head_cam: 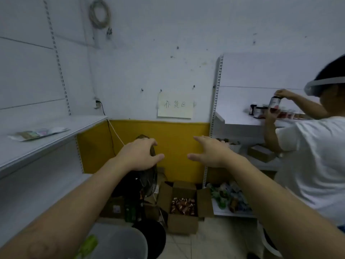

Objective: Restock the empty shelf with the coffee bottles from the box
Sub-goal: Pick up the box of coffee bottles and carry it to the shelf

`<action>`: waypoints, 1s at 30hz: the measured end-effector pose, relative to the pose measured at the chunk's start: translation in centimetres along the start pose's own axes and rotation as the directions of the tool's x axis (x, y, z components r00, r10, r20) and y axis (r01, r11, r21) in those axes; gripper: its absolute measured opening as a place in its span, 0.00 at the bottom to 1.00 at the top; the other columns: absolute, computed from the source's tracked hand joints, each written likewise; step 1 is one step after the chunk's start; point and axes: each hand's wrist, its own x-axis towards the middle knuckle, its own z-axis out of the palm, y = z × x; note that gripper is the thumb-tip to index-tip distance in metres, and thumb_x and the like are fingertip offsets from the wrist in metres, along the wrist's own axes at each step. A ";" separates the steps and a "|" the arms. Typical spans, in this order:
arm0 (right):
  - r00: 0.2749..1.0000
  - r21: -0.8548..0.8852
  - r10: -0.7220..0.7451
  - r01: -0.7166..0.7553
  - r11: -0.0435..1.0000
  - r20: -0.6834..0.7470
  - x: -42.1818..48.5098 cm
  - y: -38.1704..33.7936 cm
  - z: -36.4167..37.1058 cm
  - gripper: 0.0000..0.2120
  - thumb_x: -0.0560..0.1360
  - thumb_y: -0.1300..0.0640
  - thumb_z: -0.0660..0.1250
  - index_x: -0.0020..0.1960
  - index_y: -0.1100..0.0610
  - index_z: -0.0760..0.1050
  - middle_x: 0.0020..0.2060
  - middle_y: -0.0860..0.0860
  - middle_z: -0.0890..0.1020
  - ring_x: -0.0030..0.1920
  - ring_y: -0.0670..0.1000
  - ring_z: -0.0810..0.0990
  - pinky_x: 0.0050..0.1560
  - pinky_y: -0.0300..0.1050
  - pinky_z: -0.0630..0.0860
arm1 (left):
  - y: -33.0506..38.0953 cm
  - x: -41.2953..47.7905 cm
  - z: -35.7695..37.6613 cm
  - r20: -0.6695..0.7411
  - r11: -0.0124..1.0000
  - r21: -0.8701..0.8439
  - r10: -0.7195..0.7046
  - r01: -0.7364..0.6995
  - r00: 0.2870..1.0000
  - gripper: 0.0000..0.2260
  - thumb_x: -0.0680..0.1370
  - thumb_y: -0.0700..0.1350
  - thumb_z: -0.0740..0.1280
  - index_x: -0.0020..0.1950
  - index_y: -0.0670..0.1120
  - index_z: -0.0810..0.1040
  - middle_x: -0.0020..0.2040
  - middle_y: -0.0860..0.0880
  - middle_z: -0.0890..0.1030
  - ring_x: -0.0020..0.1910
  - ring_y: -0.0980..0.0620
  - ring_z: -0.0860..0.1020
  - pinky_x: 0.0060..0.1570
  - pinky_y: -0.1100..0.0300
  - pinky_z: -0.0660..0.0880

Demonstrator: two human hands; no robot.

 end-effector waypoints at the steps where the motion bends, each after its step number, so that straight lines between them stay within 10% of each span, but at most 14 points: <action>1: 1.000 -0.005 0.011 -0.011 1.000 0.007 0.9 -0.2 0.7 0.41 0.73 0.32 0.61 0.78 0.47 0.51 0.78 0.52 0.56 0.77 0.56 0.56 0.74 0.65 0.54 | -0.7 0.5 0.4 0.016 1.000 -0.001 -0.010 0.010 1.000 0.28 0.75 0.65 0.60 0.71 0.53 0.66 0.70 0.50 0.71 0.65 0.48 0.72 0.59 0.50 0.73; 16: 0.962 -0.076 0.195 -0.184 0.980 0.191 14.2 0.8 12.1 0.40 0.73 0.32 0.61 0.78 0.48 0.53 0.77 0.52 0.59 0.76 0.56 0.59 0.72 0.66 0.56 | -11.3 13.0 10.4 0.229 0.996 -0.069 0.071 -0.057 0.971 0.29 0.76 0.64 0.61 0.73 0.51 0.66 0.70 0.50 0.71 0.66 0.48 0.71 0.63 0.47 0.71; 30: 0.905 0.043 0.282 -0.311 0.950 0.320 25.8 17.2 21.1 0.39 0.73 0.33 0.62 0.77 0.48 0.55 0.76 0.52 0.63 0.74 0.58 0.63 0.71 0.64 0.60 | -7.3 29.4 23.3 0.384 0.994 -0.092 -0.013 0.053 0.923 0.27 0.77 0.60 0.62 0.72 0.48 0.67 0.68 0.48 0.72 0.63 0.48 0.73 0.58 0.50 0.74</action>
